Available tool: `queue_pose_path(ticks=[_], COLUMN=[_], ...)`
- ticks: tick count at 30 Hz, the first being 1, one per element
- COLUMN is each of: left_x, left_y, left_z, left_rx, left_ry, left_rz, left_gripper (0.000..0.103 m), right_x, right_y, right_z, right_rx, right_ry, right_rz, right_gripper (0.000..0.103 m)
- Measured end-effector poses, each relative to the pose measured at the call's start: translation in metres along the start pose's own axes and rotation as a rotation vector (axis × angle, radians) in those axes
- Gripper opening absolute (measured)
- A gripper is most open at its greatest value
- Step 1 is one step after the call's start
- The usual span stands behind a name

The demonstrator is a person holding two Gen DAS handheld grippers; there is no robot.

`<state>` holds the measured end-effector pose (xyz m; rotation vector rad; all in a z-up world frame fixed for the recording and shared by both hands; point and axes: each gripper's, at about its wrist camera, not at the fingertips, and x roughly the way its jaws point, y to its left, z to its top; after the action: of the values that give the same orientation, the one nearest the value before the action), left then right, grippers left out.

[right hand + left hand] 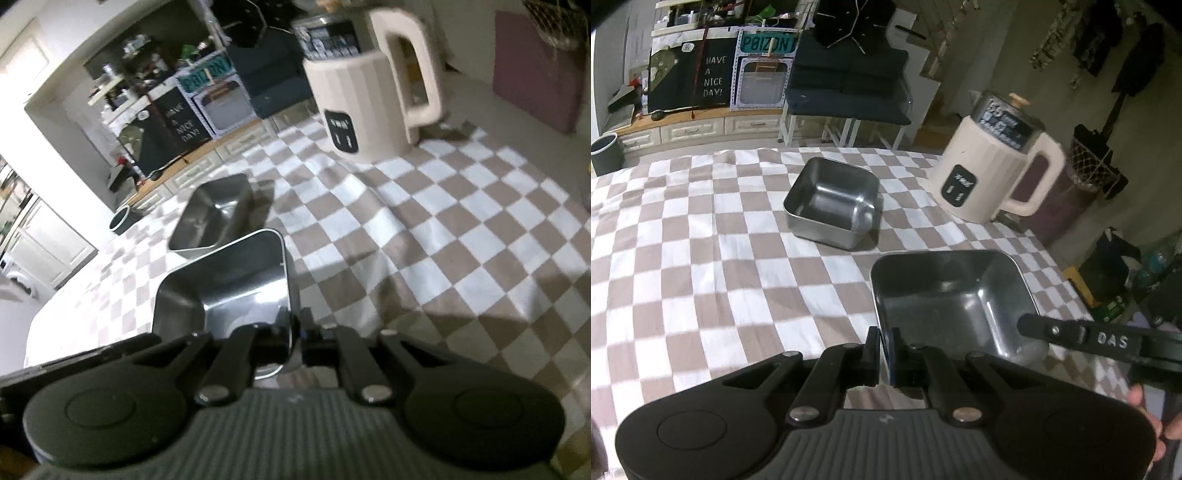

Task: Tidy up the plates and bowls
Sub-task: 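Close both tools on opposite rims of the nearer steel tray, then lift the steel tray off the table with both tools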

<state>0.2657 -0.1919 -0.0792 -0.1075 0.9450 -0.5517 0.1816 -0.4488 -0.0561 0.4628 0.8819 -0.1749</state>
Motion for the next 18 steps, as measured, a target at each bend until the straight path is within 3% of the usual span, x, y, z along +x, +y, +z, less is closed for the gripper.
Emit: queue_pose_path(ticks=[8,11,18], left_x=[-0.036,-0.034,-0.018], left_y=[-0.009,-0.007,-0.01], left_z=[-0.03,-0.039,-0.056], left_rx=[0.017,0.011,0.069], left_ry=[0.0,0.036,0.075], left_rz=[-0.012,-0.007,0.041], left_gripper=[0.006,0.006,0.008], right_x=[-0.038,-0.04,-0.025], right_y=[0.006,0.005,0.017], right_z=[-0.016,-0.022,-0.034], right_rx=[-0.082,-0.092,-0.179], right_ry=[-0.018,0.023,0.086], right_rz=[0.001,0.015,-0.068], right_gripper=[0.006,0.006,0.005])
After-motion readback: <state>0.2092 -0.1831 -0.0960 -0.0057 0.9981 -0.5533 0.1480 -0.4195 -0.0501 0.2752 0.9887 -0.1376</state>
